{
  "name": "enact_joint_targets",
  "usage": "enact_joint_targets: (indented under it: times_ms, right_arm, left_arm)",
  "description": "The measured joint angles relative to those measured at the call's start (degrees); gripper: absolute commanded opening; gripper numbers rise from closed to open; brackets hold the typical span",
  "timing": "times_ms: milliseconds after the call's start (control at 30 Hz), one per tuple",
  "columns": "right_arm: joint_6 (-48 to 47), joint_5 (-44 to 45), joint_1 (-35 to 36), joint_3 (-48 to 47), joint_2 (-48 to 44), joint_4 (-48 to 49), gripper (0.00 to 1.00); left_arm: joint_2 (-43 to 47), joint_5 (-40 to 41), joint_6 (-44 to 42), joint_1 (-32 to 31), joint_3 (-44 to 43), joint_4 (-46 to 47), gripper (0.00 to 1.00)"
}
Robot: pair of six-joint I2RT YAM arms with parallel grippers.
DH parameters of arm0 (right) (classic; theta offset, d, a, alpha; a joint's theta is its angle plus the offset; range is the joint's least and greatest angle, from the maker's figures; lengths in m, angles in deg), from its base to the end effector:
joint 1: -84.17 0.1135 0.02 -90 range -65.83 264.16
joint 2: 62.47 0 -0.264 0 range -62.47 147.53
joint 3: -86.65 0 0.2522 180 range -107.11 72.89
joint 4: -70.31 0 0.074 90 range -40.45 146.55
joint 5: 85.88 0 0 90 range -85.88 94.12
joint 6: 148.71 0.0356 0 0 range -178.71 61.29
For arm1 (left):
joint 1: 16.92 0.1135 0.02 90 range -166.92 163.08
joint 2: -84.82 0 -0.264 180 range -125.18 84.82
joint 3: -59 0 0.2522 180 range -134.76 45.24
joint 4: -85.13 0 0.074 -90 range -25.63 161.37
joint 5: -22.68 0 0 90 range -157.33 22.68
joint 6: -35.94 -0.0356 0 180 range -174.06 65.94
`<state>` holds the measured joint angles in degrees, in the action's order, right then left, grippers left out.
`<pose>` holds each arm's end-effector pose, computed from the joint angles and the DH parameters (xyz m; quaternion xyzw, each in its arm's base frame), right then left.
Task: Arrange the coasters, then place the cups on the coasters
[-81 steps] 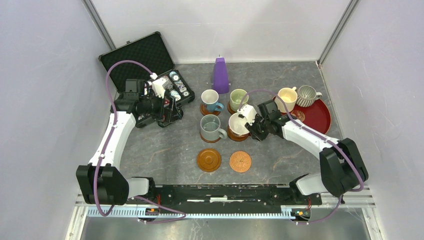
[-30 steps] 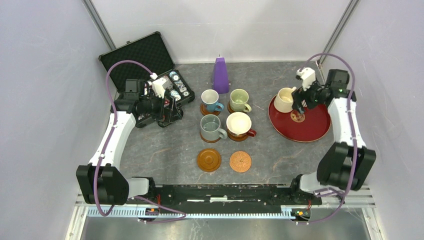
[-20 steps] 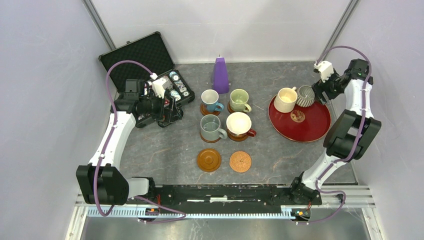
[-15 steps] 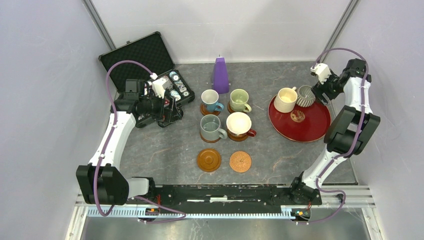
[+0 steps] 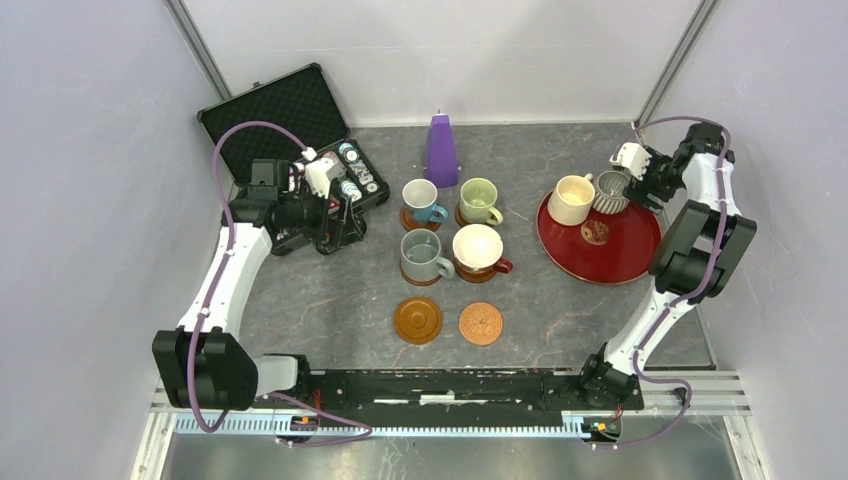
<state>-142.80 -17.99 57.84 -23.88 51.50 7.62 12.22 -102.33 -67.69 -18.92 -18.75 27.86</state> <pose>0.3844 -0.1753 0.2418 -0.4985 0.8217 -0.0596 0.2699 0.2547 -0.0293 0.3066 0.2194 0.8804 -0.2517 0.3368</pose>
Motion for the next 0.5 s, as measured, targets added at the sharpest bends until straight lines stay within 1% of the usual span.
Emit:
enact_joint_targets:
  times_ms: [367, 467, 500]
  right_arm:
    - [-4.76, -0.11, 0.09, -0.37, 3.65, 3.82, 0.84]
    - [-5.38, -0.31, 0.48, -1.05, 5.25, 3.85, 0.82]
    - [-5.6, -0.35, 0.59, -1.05, 5.53, 3.8, 0.8]
  left_arm:
    - [-0.98, -0.07, -0.76, 0.0, 0.11, -0.74, 1.0]
    - [-1.4, -0.07, -0.76, 0.0, 0.13, -0.74, 1.0]
    - [-1.46, -0.04, -0.76, 0.0, 0.13, -0.76, 1.0]
